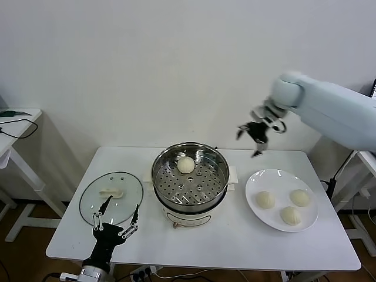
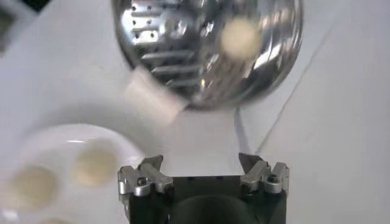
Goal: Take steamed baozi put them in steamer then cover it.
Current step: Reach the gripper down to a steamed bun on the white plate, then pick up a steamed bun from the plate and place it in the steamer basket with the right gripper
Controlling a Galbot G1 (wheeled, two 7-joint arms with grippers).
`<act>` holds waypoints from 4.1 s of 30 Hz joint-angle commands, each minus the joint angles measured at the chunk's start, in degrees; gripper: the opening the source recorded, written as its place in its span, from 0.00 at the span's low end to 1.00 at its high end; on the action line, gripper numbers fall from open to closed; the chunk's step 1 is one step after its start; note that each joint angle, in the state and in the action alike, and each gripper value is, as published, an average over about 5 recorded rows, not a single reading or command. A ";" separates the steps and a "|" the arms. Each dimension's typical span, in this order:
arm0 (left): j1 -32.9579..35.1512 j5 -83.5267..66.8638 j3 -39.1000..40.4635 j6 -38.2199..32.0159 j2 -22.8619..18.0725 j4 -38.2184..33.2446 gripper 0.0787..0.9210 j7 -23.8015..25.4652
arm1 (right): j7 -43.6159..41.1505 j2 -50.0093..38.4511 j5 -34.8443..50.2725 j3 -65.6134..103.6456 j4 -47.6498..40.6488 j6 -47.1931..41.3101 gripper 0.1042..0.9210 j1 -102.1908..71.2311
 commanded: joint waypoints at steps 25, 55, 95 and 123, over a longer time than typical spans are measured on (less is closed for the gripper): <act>0.02 1.47 -0.69 -0.81 -0.54 1.75 0.88 -0.42 | 9.37 0.53 -5.69 12.90 -6.22 -8.47 0.88 -24.44; -0.38 1.15 -0.13 -0.26 0.09 0.39 0.88 -1.01 | -8.74 7.53 5.77 -4.58 1.71 -5.67 0.67 15.27; -0.39 0.95 -1.10 -0.68 -0.19 -0.07 0.88 -1.34 | 17.67 42.68 23.93 -19.16 2.63 -21.54 0.70 11.20; -0.13 0.88 -1.56 -0.83 -0.38 -0.25 0.88 -1.27 | 16.98 42.83 22.65 -19.05 2.19 -20.47 0.87 8.08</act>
